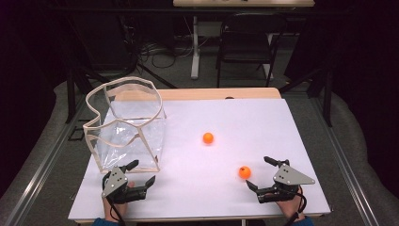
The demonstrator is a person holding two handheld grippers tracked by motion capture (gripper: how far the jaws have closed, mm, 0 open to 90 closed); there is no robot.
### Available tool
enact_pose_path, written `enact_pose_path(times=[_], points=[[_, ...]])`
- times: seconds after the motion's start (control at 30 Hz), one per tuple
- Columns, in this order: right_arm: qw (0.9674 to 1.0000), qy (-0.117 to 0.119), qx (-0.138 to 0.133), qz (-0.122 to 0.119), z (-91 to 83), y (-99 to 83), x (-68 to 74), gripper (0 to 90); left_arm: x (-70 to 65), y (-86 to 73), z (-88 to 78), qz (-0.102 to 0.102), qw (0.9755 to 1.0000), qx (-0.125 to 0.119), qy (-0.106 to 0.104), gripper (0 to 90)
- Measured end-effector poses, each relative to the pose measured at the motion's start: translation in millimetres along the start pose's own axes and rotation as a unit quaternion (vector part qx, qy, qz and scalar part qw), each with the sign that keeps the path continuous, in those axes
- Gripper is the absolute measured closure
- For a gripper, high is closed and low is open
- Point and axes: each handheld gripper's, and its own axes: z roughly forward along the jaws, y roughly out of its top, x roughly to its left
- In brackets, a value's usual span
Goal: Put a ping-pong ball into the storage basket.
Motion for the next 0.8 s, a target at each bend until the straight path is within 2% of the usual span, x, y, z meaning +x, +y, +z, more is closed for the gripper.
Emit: enact_pose_path(times=[0.47,0.8], points=[[1.0000,-0.005,0.006,-0.003,1.3,0.6,-1.0,0.3,-0.3,-0.4,1.7,0.002,1.0000,0.006,-0.005,15.9],[0.9997,-0.007,0.025,-0.005,3.6,1.1,-1.3,0.2,0.2,-1.9,2.4,-0.002,1.0000,0.008,-0.001,15.9]])
